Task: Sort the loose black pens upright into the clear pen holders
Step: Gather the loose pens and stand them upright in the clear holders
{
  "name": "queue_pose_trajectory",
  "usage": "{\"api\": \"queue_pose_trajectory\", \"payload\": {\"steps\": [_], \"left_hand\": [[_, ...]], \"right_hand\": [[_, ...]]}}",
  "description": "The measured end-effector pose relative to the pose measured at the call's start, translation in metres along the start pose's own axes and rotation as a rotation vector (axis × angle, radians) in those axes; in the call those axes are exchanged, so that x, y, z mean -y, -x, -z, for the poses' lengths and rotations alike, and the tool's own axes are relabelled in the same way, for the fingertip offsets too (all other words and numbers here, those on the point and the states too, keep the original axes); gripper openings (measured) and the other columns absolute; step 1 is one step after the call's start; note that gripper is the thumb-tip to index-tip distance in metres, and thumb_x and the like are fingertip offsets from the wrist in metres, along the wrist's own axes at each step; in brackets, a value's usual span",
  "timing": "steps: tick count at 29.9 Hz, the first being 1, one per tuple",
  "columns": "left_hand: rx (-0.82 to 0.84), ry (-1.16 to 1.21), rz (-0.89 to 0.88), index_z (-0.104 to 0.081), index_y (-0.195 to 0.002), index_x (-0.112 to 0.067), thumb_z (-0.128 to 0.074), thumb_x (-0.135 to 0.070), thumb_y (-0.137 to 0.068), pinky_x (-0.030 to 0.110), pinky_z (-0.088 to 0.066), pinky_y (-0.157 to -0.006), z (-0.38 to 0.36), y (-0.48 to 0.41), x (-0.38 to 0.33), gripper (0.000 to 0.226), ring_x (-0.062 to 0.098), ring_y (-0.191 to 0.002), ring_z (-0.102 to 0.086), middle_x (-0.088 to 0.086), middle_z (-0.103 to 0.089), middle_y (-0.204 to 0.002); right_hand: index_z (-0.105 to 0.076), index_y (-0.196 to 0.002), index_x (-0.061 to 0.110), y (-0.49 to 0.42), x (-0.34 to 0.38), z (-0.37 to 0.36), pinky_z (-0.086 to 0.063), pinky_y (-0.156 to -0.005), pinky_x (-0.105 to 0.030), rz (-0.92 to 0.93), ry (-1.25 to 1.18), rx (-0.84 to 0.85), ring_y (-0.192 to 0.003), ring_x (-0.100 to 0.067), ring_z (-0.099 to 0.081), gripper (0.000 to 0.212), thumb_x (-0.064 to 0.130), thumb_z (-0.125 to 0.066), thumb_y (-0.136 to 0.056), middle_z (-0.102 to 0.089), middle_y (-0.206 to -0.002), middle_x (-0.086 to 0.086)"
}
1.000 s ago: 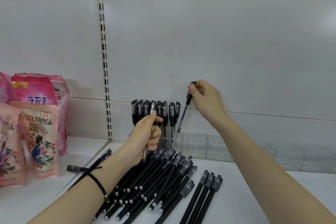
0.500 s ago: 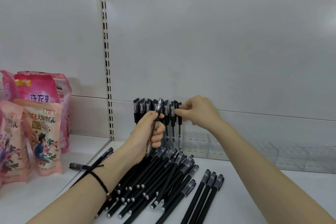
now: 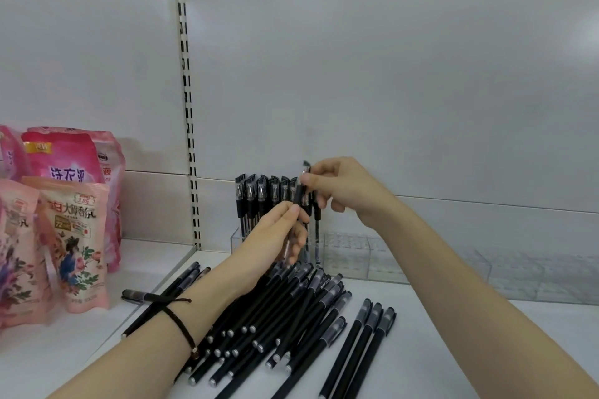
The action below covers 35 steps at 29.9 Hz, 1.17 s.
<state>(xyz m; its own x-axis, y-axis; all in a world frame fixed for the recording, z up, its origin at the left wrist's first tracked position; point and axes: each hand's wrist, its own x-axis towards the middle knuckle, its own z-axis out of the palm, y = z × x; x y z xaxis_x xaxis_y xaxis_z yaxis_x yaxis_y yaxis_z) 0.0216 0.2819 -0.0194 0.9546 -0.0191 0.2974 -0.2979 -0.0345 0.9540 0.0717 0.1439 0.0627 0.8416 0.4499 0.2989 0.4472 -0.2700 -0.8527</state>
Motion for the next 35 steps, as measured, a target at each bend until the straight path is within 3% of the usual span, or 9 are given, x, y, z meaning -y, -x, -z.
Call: {"api": "queue_pose_trajectory", "payload": {"steps": [3, 8, 11, 15, 19, 24, 28, 32, 35], "left_hand": [[-0.061, -0.307, -0.047, -0.056, -0.089, -0.013, -0.037, -0.029, -0.104, 0.028, -0.044, -0.056, 0.002, 0.002, 0.002, 0.029, 0.015, -0.054, -0.052, -0.002, -0.058, -0.063], [-0.105, -1.309, -0.302, -0.054, -0.100, -0.025, -0.033, -0.044, -0.101, 0.030, -0.042, -0.067, 0.011, 0.009, 0.006, 0.029, 0.011, -0.079, -0.055, -0.009, -0.059, -0.083], [-0.122, -1.524, -0.317, -0.054, -0.102, -0.025, -0.033, -0.049, -0.098, 0.029, -0.041, -0.072, 0.015, 0.011, 0.007, 0.033, 0.014, -0.090, -0.055, -0.009, -0.059, -0.092], [-0.152, -1.627, -0.340, -0.055, -0.103, -0.023, -0.035, -0.053, -0.096, 0.030, -0.036, -0.073, 0.011, 0.016, 0.005, 0.036, 0.017, -0.095, -0.055, -0.006, -0.060, -0.095], [-0.175, -1.665, -0.329, -0.055, -0.109, -0.024, -0.035, -0.054, -0.094, 0.032, -0.033, -0.077, 0.003, 0.022, 0.004, 0.040, 0.019, -0.099, -0.054, -0.004, -0.060, -0.101], [-0.154, -1.728, -0.289, -0.054, -0.108, -0.021, -0.036, -0.052, -0.094, 0.034, -0.033, -0.078, 0.003, 0.028, 0.000, 0.039, 0.020, -0.098, -0.053, -0.002, -0.060, -0.101], [-0.072, -1.702, -0.396, -0.059, -0.092, -0.022, -0.038, -0.051, -0.090, 0.033, -0.034, -0.071, 0.010, 0.053, 0.001, 0.036, 0.020, -0.084, -0.058, -0.004, -0.061, -0.084], [-0.092, -1.695, -0.500, -0.061, -0.075, -0.023, -0.036, -0.051, -0.079, 0.033, -0.042, -0.059, 0.002, 0.070, 0.001, 0.038, 0.020, -0.066, -0.059, -0.006, -0.059, -0.065], [-0.030, -1.685, -0.498, -0.061, -0.093, -0.021, -0.040, -0.048, -0.088, 0.038, -0.041, -0.074, -0.018, 0.081, -0.006, 0.034, 0.024, -0.086, -0.058, -0.001, -0.062, -0.086]], "right_hand": [[-0.061, -0.092, 0.007, -0.003, 0.001, 0.013, -0.027, -0.039, -0.018, 0.003, -0.035, -0.131, -0.039, -0.003, -0.046, 0.008, 0.015, -0.062, -0.093, -0.062, -0.074, -0.003], [-0.062, -0.091, 0.008, -0.007, -0.003, 0.028, -0.031, -0.037, -0.012, 0.055, 0.053, -0.320, -0.047, -0.011, -0.046, 0.006, 0.014, -0.061, -0.093, -0.063, -0.078, -0.006], [-0.062, -0.085, 0.014, -0.010, -0.008, 0.029, -0.037, -0.044, -0.016, 0.088, 0.192, -0.336, -0.050, -0.011, -0.049, 0.008, 0.018, -0.063, -0.092, -0.064, -0.077, -0.003], [-0.062, -0.086, 0.014, -0.013, -0.014, 0.021, -0.037, -0.048, -0.016, 0.109, 0.312, -0.286, -0.051, -0.008, -0.051, 0.008, 0.020, -0.065, -0.090, -0.061, -0.069, 0.000], [-0.063, -0.085, 0.016, -0.008, -0.028, 0.006, -0.053, -0.070, -0.033, 0.089, 0.527, -0.152, -0.055, -0.012, -0.056, 0.011, 0.026, -0.068, -0.088, -0.070, -0.079, -0.004], [-0.067, -0.090, 0.016, 0.016, -0.041, 0.003, -0.053, -0.071, -0.031, 0.036, 0.621, -0.096, -0.061, -0.010, -0.058, 0.015, 0.031, -0.064, -0.089, -0.069, -0.086, 0.000], [-0.063, -0.108, 0.018, 0.065, -0.056, 0.014, -0.049, -0.084, -0.033, 0.048, 0.952, 0.019, -0.094, -0.016, -0.059, 0.025, 0.037, -0.052, -0.095, -0.061, -0.109, 0.002], [-0.059, -0.114, 0.023, 0.104, -0.067, 0.029, -0.043, -0.080, -0.030, 0.126, 1.043, 0.075, -0.098, -0.014, -0.055, 0.027, 0.040, -0.048, -0.096, -0.056, -0.117, 0.007], [-0.058, -0.115, 0.027, 0.118, -0.075, 0.037, -0.039, -0.076, -0.028, 0.102, 1.062, 0.110, -0.091, -0.008, -0.049, 0.025, 0.040, -0.049, -0.095, -0.054, -0.117, 0.011]]}}
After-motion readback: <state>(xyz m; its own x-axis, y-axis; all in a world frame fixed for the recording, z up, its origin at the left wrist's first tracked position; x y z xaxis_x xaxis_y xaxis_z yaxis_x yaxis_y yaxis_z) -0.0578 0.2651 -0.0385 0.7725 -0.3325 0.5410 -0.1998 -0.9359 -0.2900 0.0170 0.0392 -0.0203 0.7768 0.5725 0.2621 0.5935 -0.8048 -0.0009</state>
